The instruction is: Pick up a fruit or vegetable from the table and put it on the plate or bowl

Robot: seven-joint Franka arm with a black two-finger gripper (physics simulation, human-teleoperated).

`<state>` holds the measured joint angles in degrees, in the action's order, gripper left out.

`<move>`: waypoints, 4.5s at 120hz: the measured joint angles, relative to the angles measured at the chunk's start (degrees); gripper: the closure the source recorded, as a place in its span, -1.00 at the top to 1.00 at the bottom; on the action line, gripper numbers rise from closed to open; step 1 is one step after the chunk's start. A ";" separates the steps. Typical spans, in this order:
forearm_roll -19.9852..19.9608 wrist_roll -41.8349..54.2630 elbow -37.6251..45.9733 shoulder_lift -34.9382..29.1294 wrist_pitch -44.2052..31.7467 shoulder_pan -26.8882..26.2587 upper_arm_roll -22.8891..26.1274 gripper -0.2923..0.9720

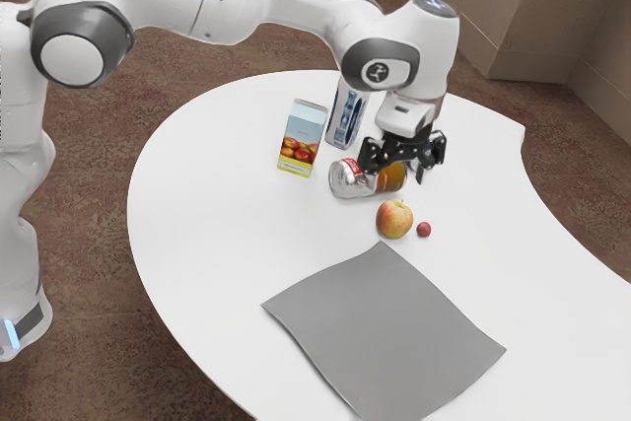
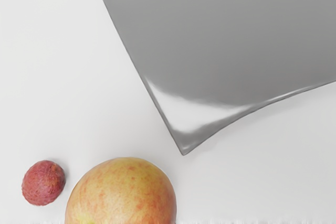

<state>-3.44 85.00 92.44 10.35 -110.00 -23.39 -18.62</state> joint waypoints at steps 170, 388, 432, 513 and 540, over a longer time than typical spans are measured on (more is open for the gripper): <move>-2.42 7.34 -4.35 9.59 -4.83 1.70 2.71 0.54; -2.57 7.92 -4.62 14.13 -5.08 5.95 2.81 0.24; -3.44 7.30 -6.07 12.82 -5.04 5.94 2.72 0.06; 7.81 0.82 26.30 -38.49 10.15 -0.33 17.55 0.07; 6.09 -3.62 26.88 -31.56 7.79 -7.91 19.57 0.07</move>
<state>2.65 81.39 119.31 -21.21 -102.21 -31.31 0.95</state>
